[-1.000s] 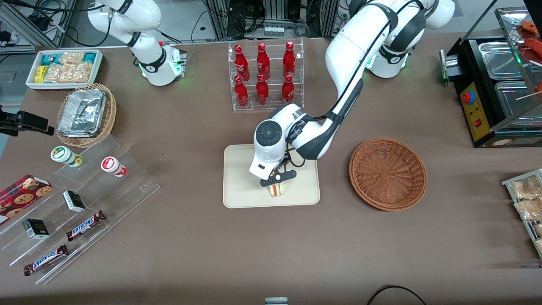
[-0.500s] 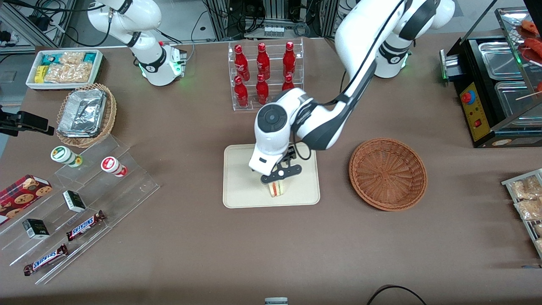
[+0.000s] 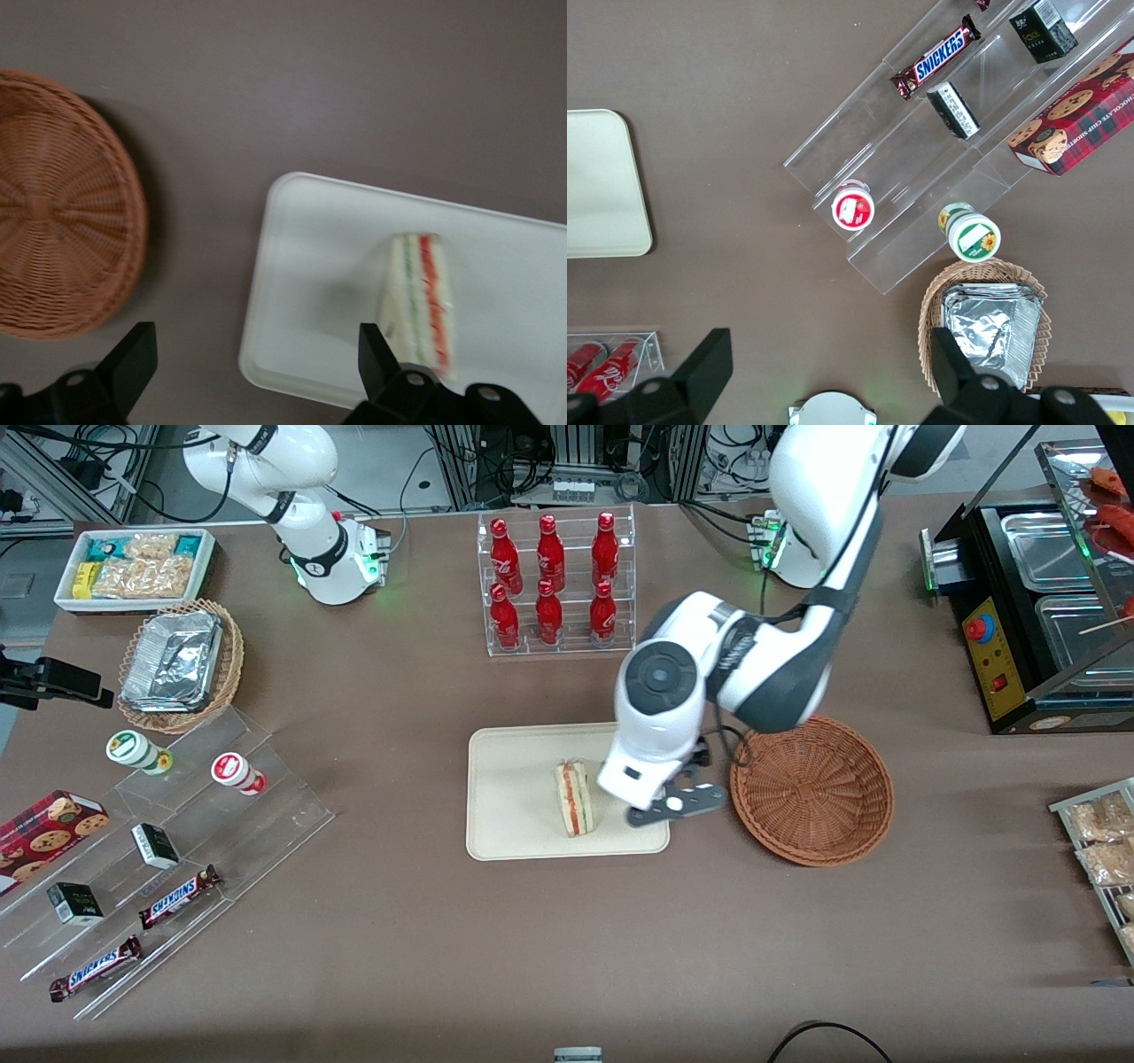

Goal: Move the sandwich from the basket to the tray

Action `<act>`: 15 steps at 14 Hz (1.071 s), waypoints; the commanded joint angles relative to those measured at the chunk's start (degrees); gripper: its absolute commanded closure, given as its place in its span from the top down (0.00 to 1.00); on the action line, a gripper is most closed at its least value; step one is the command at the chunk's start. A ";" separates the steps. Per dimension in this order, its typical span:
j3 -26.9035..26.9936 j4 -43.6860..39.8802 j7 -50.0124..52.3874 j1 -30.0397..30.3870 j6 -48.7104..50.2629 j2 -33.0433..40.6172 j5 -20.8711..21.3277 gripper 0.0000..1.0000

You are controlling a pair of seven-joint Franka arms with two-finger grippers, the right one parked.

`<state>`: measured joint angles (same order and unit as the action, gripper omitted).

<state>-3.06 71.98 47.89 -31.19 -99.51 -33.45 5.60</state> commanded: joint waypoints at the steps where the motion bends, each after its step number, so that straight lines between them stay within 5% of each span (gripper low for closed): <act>1: 0.86 5.09 -8.65 4.01 0.98 4.69 0.21 1.00; 9: 0.69 12.19 -32.55 18.24 2.30 14.61 -0.15 1.00; 13: -8.60 16.18 -50.85 32.83 7.46 21.57 -1.82 1.00; 15: -9.51 16.53 -53.07 34.87 8.63 24.20 -1.82 1.00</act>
<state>-10.36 85.66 -2.37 1.45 -91.59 -13.22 4.39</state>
